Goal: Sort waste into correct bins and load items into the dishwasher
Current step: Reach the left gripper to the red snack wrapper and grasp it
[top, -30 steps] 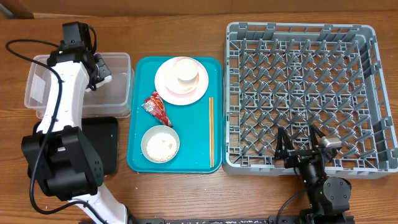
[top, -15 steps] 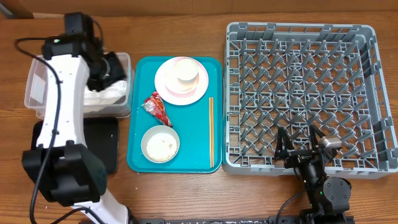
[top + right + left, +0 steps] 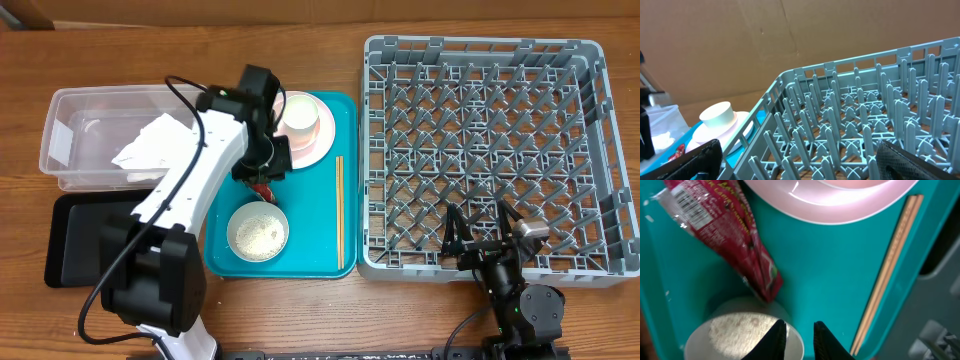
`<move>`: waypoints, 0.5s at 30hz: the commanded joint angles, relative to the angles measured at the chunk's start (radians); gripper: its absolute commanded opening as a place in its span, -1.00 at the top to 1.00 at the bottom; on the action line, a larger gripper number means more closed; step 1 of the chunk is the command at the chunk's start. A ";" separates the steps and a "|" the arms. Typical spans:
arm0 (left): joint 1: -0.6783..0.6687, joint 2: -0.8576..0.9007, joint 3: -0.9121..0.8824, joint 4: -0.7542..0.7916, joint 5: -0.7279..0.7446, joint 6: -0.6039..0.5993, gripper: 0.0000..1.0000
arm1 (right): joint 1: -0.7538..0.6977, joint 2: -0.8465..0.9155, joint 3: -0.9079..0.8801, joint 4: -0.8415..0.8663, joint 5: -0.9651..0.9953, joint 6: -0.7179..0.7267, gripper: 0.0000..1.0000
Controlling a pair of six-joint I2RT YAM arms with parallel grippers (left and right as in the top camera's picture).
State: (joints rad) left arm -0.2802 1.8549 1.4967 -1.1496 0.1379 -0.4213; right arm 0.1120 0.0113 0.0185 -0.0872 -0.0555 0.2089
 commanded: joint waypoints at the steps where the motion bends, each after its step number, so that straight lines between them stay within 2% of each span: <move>1: -0.001 -0.011 -0.080 0.055 -0.026 -0.032 0.55 | -0.004 -0.007 -0.011 0.006 -0.002 -0.004 -1.00; 9: 0.000 -0.009 -0.149 0.153 -0.219 -0.118 0.41 | -0.004 -0.007 -0.011 0.007 -0.002 -0.004 -1.00; 15: 0.000 -0.009 -0.239 0.288 -0.227 -0.137 0.34 | -0.004 -0.007 -0.011 0.006 -0.002 -0.004 -1.00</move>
State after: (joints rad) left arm -0.2817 1.8549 1.3090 -0.9127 -0.0513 -0.5259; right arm 0.1116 0.0109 0.0185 -0.0872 -0.0555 0.2085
